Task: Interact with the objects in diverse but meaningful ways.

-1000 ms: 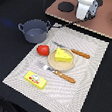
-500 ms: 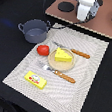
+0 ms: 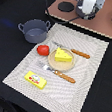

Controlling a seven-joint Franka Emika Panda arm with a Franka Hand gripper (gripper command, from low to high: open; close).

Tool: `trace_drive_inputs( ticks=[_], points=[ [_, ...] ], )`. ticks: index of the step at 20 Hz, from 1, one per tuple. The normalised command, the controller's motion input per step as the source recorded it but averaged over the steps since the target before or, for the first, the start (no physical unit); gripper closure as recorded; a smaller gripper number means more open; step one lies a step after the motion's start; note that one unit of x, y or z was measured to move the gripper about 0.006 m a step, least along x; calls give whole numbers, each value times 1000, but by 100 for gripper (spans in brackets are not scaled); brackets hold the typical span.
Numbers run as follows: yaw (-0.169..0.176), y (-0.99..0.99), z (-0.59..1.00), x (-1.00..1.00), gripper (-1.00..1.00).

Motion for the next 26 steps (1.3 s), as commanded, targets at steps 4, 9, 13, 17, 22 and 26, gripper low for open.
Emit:
trace_drive_inputs(
  ticks=[4,9,13,17,22,26],
  points=[
    [-70,-233,821,549,-100],
    [-104,-420,283,671,-100],
    [-109,-518,36,599,-100],
    [-83,-531,-53,504,-100],
    [-80,-559,-118,403,-100],
    [-58,-483,-11,273,-100]
  ],
)
